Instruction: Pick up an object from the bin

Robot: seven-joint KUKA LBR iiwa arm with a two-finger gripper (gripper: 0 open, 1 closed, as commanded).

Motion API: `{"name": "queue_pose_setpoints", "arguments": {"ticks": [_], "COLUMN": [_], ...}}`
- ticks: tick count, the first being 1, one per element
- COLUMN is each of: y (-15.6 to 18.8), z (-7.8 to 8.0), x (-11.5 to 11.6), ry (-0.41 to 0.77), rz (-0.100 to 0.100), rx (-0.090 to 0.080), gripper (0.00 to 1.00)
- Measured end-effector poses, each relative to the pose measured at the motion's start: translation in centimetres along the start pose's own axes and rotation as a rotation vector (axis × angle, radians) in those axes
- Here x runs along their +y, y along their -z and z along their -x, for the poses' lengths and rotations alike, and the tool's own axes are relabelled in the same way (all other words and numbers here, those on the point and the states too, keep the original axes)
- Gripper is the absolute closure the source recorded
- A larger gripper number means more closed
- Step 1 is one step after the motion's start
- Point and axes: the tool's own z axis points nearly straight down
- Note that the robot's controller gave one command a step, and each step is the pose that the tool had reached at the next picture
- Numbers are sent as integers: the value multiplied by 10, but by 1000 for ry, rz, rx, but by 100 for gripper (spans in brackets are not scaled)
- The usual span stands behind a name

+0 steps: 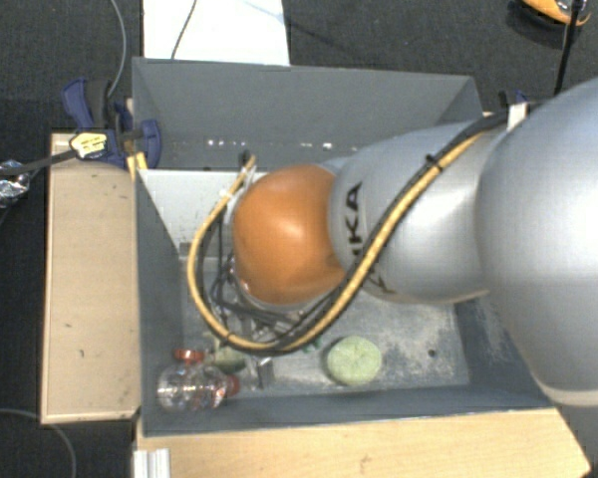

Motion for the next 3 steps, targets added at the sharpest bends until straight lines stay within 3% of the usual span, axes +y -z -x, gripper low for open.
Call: {"name": "queue_pose_setpoints", "arguments": {"ticks": [1, 2, 3], "y": [-22, -36, -48], "z": [3, 7, 5], "x": [16, 15, 8], "ry": [29, 301, 430], "rz": [-2, -1, -1], "rx": [-4, -6, -4], "gripper": [0, 0, 0]}}
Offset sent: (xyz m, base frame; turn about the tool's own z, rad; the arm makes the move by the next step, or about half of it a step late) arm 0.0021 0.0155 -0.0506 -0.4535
